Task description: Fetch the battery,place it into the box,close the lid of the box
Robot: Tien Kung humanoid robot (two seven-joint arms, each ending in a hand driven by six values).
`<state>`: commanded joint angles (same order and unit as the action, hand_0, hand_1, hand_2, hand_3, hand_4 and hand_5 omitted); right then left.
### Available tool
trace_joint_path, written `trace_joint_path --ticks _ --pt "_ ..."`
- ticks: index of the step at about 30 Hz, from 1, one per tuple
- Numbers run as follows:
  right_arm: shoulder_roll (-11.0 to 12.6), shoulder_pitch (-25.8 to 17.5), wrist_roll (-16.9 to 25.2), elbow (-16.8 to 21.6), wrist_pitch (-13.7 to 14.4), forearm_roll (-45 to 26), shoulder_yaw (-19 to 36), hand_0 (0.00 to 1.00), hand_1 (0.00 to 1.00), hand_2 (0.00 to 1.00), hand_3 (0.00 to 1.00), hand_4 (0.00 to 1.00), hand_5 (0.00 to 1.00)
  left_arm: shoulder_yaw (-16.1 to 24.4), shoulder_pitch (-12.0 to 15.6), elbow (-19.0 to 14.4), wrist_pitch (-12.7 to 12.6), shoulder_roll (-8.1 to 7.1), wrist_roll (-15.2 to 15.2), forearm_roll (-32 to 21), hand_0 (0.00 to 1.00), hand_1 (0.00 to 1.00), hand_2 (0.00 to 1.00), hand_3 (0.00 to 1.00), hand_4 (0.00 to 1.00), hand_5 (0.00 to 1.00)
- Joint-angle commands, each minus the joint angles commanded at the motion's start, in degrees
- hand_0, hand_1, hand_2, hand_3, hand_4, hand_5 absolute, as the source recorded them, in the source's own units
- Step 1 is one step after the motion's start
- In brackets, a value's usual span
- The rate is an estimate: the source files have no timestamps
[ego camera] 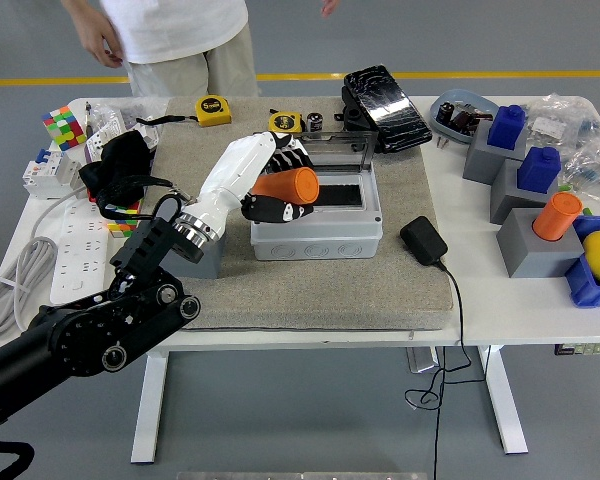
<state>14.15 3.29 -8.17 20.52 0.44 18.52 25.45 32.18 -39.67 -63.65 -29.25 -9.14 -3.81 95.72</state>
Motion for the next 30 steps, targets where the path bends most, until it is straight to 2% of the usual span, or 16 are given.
trace_joint_path --ticks 4,10,14,15,26,27,30 --pt "0.1 0.2 0.0 0.0 0.0 0.0 -0.3 0.701 0.727 0.719 0.703 0.998 0.705 -4.0 -3.3 2.5 0.0 1.66 3.9 4.3 0.357 0.345 0.297 0.324 0.842 0.002" --pt "0.3 0.4 0.0 0.0 0.0 -0.4 -1.1 0.702 0.727 0.719 0.703 0.998 0.705 -5.5 -6.9 6.4 1.3 4.30 10.8 9.5 0.370 0.351 0.306 0.349 0.848 0.002" --pt "0.5 0.5 -0.1 0.0 0.1 -0.5 -1.6 0.702 0.727 0.719 0.703 0.998 0.705 -6.4 -8.9 8.6 2.6 5.40 14.2 9.8 0.370 0.351 0.306 0.349 0.848 0.002" --pt "0.6 0.5 -0.1 0.0 0.1 -0.5 -1.7 0.701 0.727 0.719 0.703 0.998 0.705 -6.6 -9.2 8.9 2.9 5.57 14.6 9.7 0.397 0.379 0.350 0.432 0.859 0.002" --pt "0.6 0.5 0.0 0.0 0.0 -0.6 -2.3 0.701 0.727 0.719 0.703 0.998 0.706 -7.3 -8.9 9.3 2.2 6.80 14.0 8.0 0.413 0.403 0.382 0.474 0.861 0.002" --pt "0.6 0.5 0.0 0.0 0.0 -0.6 -2.2 0.702 0.726 0.719 0.704 0.998 0.705 -7.3 -8.8 9.3 2.2 6.79 14.0 8.1 0.510 0.485 0.472 0.545 0.902 0.002" --pt "0.6 0.5 0.0 0.0 0.0 -0.6 -2.3 0.702 0.726 0.719 0.704 0.998 0.705 -7.4 -8.5 9.3 2.1 6.61 14.0 8.1 0.510 0.485 0.472 0.545 0.902 0.002"
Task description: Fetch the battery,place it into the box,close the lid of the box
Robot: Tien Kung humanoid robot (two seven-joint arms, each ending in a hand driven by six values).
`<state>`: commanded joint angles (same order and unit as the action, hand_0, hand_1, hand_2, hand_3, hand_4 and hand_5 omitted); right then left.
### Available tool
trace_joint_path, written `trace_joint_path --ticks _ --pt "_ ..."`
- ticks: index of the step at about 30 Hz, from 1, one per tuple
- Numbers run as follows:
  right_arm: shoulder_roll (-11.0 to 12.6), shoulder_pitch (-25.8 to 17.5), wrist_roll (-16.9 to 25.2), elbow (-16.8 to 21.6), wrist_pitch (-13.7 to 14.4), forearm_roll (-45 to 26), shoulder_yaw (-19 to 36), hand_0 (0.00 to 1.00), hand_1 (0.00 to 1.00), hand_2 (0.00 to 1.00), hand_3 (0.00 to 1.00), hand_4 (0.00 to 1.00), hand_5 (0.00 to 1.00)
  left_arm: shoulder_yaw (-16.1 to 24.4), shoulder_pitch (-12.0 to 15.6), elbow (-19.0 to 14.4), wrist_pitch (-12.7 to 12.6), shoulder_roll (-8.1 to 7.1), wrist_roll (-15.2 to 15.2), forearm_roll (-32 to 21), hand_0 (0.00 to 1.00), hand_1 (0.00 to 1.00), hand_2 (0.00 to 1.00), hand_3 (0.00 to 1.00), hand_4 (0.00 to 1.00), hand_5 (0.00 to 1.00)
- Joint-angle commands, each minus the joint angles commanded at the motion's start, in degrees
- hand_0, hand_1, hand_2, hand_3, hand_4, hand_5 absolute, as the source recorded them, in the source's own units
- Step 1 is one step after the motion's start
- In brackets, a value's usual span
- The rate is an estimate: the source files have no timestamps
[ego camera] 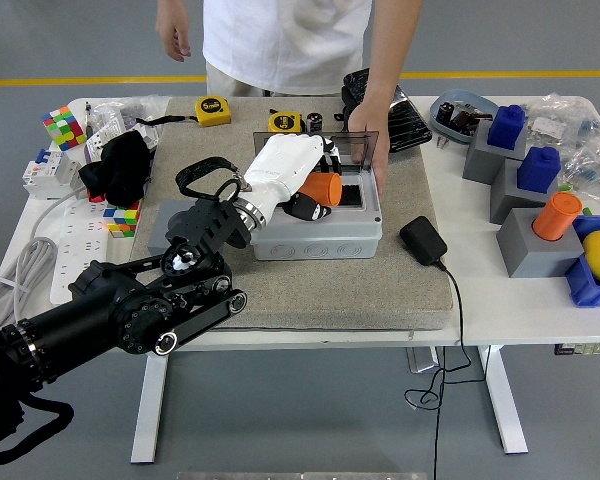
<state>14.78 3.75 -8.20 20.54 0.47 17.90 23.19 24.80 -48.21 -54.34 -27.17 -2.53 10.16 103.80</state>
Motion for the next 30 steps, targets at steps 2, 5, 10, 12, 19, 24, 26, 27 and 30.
trace_joint_path --ticks 2,5,10,12,19,24,26,27,30 --pt "0.0 0.0 0.0 0.0 0.0 -0.1 0.0 0.702 0.726 0.719 0.704 0.998 0.705 -0.2 0.0 0.2 0.1 -0.05 0.0 0.2 0.510 0.485 0.472 0.545 0.902 0.002" --pt "0.0 -0.1 0.0 0.0 0.0 0.0 0.1 0.702 0.726 0.719 0.703 0.998 0.705 -0.2 0.0 0.4 0.2 -0.07 0.0 0.3 0.653 0.682 0.588 0.730 0.963 0.002" --pt "0.0 -0.2 0.0 0.1 0.0 0.1 0.3 0.702 0.726 0.719 0.704 0.998 0.705 0.1 -0.2 0.4 0.0 -0.15 -0.2 0.7 0.681 0.722 0.683 0.779 0.982 0.002" --pt "0.0 -0.2 0.0 0.1 0.0 0.1 0.4 0.702 0.726 0.719 0.704 0.998 0.705 0.1 -0.2 0.4 0.0 -0.19 -0.2 0.7 0.681 0.722 0.683 0.779 0.982 0.002" --pt "-0.1 -0.4 0.0 0.0 0.0 0.0 0.4 0.701 0.727 0.719 0.704 0.998 0.704 0.4 0.1 -0.2 0.0 -0.32 -0.4 0.3 0.670 0.709 0.654 0.763 0.969 0.002" --pt "-0.1 -0.3 0.0 0.0 0.0 0.1 0.6 0.704 0.727 0.719 0.704 0.998 0.704 1.9 0.4 -2.1 -2.9 -0.63 -4.6 -1.0 0.641 0.680 0.595 0.713 0.946 0.002" --pt "-0.1 -0.3 0.0 0.0 0.0 0.0 0.7 0.704 0.727 0.719 0.704 0.998 0.704 2.4 0.4 -2.7 -4.0 -0.68 -6.1 -0.9 0.641 0.680 0.595 0.713 0.946 0.002" --pt "-0.1 -0.3 0.0 0.0 0.0 0.0 0.7 0.703 0.726 0.719 0.704 0.998 0.703 2.7 0.4 -2.9 -4.6 -0.66 -7.0 -0.9 0.598 0.615 0.536 0.615 0.923 0.002" --pt "-0.2 -0.3 0.0 0.0 0.0 0.1 0.8 0.703 0.726 0.719 0.704 0.998 0.703 3.5 0.2 -3.1 -5.9 -0.62 -9.3 -1.5 0.598 0.615 0.536 0.615 0.923 0.002"
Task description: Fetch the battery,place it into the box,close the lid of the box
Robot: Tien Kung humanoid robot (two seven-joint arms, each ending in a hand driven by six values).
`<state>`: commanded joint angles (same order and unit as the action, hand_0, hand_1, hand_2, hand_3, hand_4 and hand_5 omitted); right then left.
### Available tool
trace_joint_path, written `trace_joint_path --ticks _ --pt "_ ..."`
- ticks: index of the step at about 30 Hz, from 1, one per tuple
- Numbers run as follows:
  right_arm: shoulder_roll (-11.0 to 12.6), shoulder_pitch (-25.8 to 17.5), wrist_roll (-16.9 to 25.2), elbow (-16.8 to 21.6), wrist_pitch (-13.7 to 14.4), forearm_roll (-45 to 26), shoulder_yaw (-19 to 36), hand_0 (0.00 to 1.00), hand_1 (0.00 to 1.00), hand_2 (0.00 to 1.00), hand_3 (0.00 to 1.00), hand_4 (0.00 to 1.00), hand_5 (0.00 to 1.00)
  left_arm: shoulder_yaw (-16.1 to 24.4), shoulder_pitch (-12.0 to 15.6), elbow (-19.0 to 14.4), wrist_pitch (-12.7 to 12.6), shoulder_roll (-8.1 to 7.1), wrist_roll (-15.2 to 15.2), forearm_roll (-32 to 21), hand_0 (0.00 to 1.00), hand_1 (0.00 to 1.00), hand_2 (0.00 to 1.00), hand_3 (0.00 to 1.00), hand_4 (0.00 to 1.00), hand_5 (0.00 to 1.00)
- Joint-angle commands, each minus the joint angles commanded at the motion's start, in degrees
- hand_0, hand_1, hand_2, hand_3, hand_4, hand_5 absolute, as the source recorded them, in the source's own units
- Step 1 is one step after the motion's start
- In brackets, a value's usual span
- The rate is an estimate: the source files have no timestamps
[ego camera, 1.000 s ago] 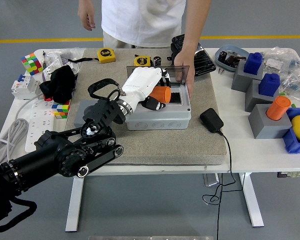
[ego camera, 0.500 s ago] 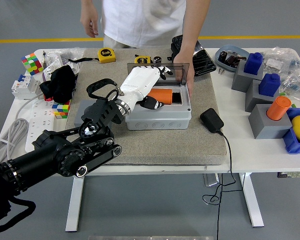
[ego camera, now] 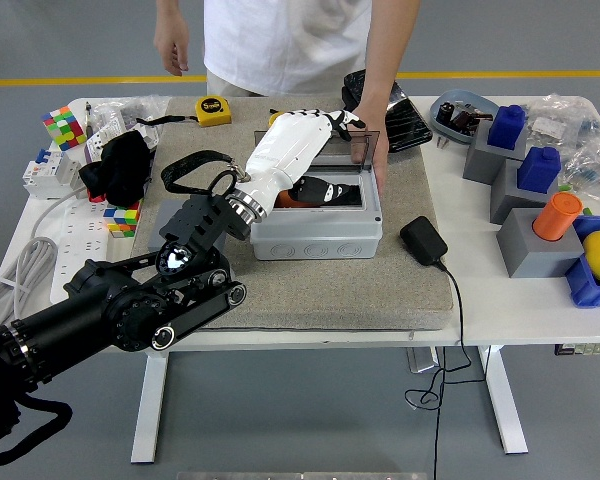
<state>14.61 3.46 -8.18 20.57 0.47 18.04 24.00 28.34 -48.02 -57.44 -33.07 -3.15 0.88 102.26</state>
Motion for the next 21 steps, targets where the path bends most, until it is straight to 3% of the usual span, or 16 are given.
trace_joint_path --ticks 2,3,8,9,18,21 --pt "0.0 0.0 0.0 0.0 0.0 0.1 0.1 0.703 0.726 0.719 0.704 0.998 0.703 0.4 -0.2 0.3 0.1 0.03 -0.3 -1.0 0.598 0.615 0.536 0.615 0.923 0.002" --pt "0.0 0.0 0.0 0.0 0.0 0.1 0.1 0.702 0.727 0.719 0.702 0.998 0.704 0.6 -0.3 0.5 0.5 0.02 -0.1 -1.5 0.682 0.704 0.601 0.684 0.949 0.002" --pt "0.0 0.0 0.0 0.0 0.0 0.0 0.0 0.702 0.727 0.719 0.702 0.998 0.704 1.3 -0.8 1.9 3.6 -0.20 3.5 -3.0 0.682 0.704 0.601 0.684 0.949 0.002" --pt "0.0 0.0 0.0 0.0 0.0 0.0 0.0 0.703 0.726 0.719 0.702 0.998 0.704 1.6 -0.9 2.2 4.0 -0.27 4.0 -3.1 0.821 0.840 0.830 0.845 0.998 0.090" --pt "0.0 0.0 0.0 0.0 0.0 -0.1 0.0 0.702 0.727 0.719 0.702 0.998 0.704 2.8 -1.2 2.9 4.4 -0.40 5.3 -2.9 0.843 0.852 0.843 0.860 0.998 0.115" --pt "-0.1 0.1 0.0 0.0 0.0 0.0 0.1 0.703 0.726 0.719 0.702 0.998 0.703 2.5 -1.1 3.2 5.3 -0.41 7.5 -2.5 0.836 0.850 0.841 0.862 0.998 0.119"
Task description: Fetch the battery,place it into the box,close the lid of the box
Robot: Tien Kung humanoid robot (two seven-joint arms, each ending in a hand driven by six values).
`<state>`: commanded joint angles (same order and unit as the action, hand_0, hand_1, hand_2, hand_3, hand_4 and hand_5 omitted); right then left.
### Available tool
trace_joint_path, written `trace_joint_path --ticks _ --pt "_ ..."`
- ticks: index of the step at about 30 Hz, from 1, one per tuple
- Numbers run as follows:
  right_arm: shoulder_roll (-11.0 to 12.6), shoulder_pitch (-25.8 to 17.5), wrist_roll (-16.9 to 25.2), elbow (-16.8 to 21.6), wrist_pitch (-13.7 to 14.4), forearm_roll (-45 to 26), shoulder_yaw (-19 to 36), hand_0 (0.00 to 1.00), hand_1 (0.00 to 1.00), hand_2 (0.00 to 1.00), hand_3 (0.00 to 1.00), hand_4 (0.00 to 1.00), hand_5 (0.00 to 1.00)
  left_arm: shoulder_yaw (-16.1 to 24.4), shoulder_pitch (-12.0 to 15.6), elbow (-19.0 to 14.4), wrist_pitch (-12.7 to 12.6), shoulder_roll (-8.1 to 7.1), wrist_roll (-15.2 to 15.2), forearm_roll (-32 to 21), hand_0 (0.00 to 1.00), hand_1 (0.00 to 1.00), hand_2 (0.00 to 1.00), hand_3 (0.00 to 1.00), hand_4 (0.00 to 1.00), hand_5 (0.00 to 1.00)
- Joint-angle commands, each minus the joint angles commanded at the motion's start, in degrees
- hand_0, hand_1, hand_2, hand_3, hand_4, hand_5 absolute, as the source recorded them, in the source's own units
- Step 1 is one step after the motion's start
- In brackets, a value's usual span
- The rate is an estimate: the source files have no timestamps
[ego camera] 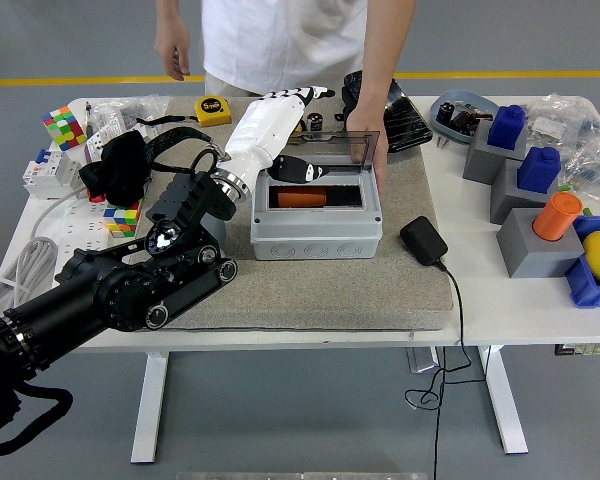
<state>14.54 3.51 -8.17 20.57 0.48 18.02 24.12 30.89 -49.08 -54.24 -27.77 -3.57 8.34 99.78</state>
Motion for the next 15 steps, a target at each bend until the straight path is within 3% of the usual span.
trace_joint_path --ticks 8,15 --pt "0.0 -0.2 0.0 -0.1 0.0 -0.1 0.0 0.702 0.727 0.719 0.702 0.998 0.703 -1.6 1.0 0.4 2.9 -0.31 3.6 -0.5 0.824 0.839 0.827 0.846 0.998 0.113" --pt "0.3 -0.4 0.0 0.2 0.0 0.4 0.5 0.702 0.726 0.719 0.701 0.998 0.703 -2.1 2.5 -2.2 2.8 -1.70 3.5 -1.4 0.801 0.815 0.795 0.832 0.998 0.109"
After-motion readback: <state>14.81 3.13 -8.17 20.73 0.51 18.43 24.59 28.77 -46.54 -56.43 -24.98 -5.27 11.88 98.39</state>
